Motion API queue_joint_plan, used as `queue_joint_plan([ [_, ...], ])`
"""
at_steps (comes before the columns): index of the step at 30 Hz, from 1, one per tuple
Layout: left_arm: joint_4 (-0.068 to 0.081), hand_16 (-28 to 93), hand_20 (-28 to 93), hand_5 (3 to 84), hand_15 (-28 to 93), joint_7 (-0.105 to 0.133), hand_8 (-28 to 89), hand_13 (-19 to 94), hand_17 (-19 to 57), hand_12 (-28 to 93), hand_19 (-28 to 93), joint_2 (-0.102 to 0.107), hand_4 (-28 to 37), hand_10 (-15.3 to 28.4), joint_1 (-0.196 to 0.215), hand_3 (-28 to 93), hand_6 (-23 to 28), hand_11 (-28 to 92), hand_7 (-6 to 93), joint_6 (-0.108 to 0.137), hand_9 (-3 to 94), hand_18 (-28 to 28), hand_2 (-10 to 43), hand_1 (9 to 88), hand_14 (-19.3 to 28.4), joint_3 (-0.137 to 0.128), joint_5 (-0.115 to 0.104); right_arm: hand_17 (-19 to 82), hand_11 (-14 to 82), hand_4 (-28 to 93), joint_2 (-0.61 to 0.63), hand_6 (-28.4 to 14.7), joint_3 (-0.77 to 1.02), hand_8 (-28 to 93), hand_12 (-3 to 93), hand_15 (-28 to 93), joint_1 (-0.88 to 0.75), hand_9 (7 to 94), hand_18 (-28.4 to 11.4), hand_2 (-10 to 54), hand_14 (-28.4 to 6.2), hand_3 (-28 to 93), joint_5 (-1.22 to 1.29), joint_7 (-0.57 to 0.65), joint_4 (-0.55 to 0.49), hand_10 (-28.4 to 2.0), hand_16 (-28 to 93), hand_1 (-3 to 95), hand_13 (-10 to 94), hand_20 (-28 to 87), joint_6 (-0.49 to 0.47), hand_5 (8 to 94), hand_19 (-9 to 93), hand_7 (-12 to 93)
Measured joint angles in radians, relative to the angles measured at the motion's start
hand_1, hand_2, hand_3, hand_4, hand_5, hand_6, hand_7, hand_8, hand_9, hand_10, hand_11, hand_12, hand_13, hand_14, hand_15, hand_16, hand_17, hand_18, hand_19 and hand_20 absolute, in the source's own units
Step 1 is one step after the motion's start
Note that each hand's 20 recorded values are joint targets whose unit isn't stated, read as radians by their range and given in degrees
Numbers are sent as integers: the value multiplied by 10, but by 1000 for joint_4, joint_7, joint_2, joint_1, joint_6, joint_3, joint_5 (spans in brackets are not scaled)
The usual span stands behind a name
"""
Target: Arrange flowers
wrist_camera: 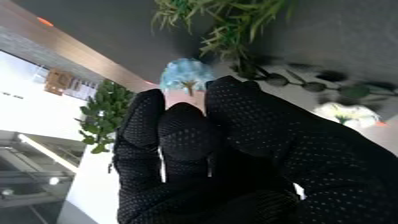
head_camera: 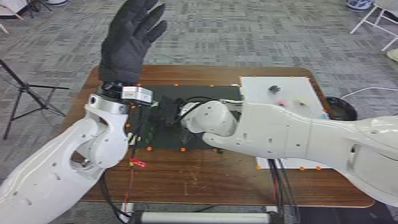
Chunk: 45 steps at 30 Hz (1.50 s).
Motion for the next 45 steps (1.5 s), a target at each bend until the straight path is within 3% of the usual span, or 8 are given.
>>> queue_joint_plan([
  [9,0,95,123,255,140,-8,-66,138,-135,213,313,-8,-268,92,26,673,13,126,143,-1,183,188,-51,248,127,-20,2,220,147,-26,52,10,93,-157,74,908,-44,380,-202,10,-96,932,37,-10,-61,-56,329,441,613,303,64,366,932,203],
  [16,-1,95,122,255,140,-10,-66,138,-134,212,313,-14,-269,92,42,674,14,125,143,-1,183,188,-51,248,126,-29,2,214,134,-48,58,-36,118,-134,79,904,-64,298,-202,22,-87,932,40,72,-63,-50,329,454,592,309,144,291,932,166],
  [21,0,96,122,255,139,-9,-66,138,-133,213,311,-16,-269,92,43,674,13,127,143,-1,183,188,-51,248,126,-24,2,220,140,-42,13,-40,170,-131,66,909,-93,306,-205,29,-84,932,26,137,33,-57,313,454,600,312,97,289,932,165],
  [26,16,96,122,254,138,-7,-66,139,-133,213,311,-21,-269,92,13,673,13,127,143,-1,183,188,-50,248,125,13,2,223,143,-44,-44,-35,186,-129,52,902,-104,355,-206,43,-83,932,23,143,160,-53,323,457,625,317,54,296,932,167],
  [29,16,96,123,255,137,-7,-66,139,-134,213,311,-23,-269,92,3,674,13,127,143,-1,183,188,-51,248,125,15,2,222,145,-41,-53,-27,163,-131,51,900,-98,369,-208,49,-83,932,23,151,180,-45,327,460,628,322,41,297,932,175],
  [32,13,96,123,254,137,-6,-66,138,-133,213,311,-23,-269,92,4,674,13,128,143,-1,183,187,-51,248,125,10,2,220,148,-41,-56,-19,135,-135,52,898,-90,378,-210,49,-81,932,22,155,181,-40,328,464,630,324,29,301,932,187],
  [40,-19,96,122,254,138,-5,-66,138,-133,212,311,-11,-268,92,43,673,13,128,143,-4,183,187,-50,249,125,-29,1,216,150,-51,-46,-11,84,-148,58,895,-72,387,-208,46,-83,932,25,148,129,-31,337,469,634,323,23,306,932,200],
  [45,-24,96,122,254,137,-6,-66,138,-133,211,311,-7,-268,92,63,672,13,127,143,-8,183,187,-50,249,126,-39,2,215,149,-51,-35,-9,72,-148,59,895,-67,392,-210,46,-83,932,24,126,89,-30,336,469,635,323,24,317,932,198],
])
